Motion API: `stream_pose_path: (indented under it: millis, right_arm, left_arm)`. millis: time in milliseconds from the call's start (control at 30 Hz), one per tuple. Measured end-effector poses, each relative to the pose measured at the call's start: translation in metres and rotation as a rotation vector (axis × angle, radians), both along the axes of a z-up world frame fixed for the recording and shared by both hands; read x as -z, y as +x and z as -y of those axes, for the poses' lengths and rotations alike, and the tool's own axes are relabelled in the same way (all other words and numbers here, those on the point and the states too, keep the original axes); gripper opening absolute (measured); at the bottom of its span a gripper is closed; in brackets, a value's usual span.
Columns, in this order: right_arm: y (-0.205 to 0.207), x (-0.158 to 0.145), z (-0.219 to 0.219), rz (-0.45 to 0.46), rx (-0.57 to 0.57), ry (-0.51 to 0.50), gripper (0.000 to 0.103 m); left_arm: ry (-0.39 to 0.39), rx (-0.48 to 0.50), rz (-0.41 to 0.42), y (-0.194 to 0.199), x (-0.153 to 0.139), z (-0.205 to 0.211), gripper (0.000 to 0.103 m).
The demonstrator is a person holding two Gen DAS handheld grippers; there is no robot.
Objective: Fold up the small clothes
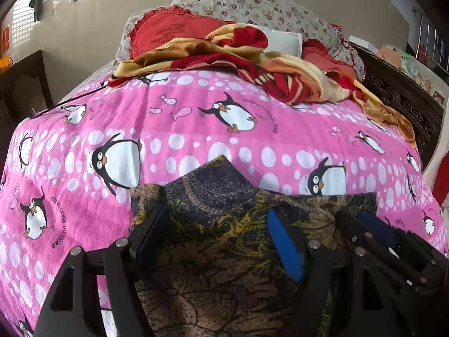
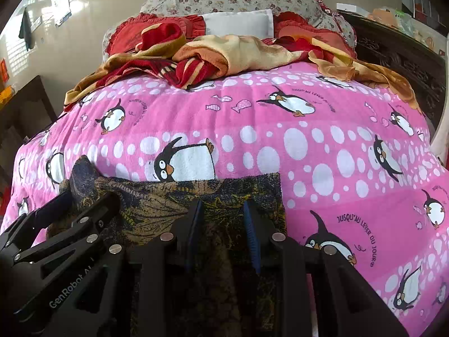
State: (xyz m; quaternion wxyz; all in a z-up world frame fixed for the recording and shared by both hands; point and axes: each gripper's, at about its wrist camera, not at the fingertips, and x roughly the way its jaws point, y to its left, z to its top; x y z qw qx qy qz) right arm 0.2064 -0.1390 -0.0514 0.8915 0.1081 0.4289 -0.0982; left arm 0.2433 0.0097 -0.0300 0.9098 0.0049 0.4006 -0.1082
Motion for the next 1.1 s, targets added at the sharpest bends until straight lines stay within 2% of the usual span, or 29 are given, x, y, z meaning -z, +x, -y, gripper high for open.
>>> stream_pose_path:
  millis: [100,200,333,400,500,600,800,933,1100]
  right_arm:
    - [0.000,-0.001,-0.002,-0.003,0.002,-0.002,0.026]
    - [-0.004,-0.003,-0.001,0.000,0.003,0.011,0.026]
    - [-0.013,0.000,0.016,0.042,0.008,0.147,0.027]
    - [-0.012,0.002,0.024,0.047,0.001,0.216,0.029]
    - [-0.013,0.004,0.031,0.055,0.000,0.265,0.029]
    - [-0.018,0.009,0.041,0.090,0.004,0.359,0.030]
    - [-0.013,0.014,0.039,0.083,0.008,0.355,0.025]
    - [-0.011,0.012,0.033,0.065,0.019,0.297,0.021]
    - [-0.009,0.011,0.032,0.051,0.026,0.276,0.019]
  left_arm:
    - [-0.006,0.005,-0.004,0.000,-0.001,0.000,0.076]
    - [-0.046,0.026,-0.011,-0.001,-0.001,-0.003,0.082]
    - [-0.109,0.061,-0.028,0.001,-0.003,-0.007,0.094]
    - [-0.125,0.066,-0.039,0.003,-0.003,-0.008,0.097]
    - [-0.136,0.077,-0.052,0.007,-0.003,-0.006,0.102]
    - [-0.128,0.077,-0.050,0.007,-0.003,-0.003,0.103]
    - [-0.088,0.055,-0.042,0.008,0.000,0.002,0.102]
    - [-0.063,0.039,-0.042,0.009,0.002,0.004,0.102]
    - [-0.056,0.038,-0.044,0.010,0.002,0.004,0.102]
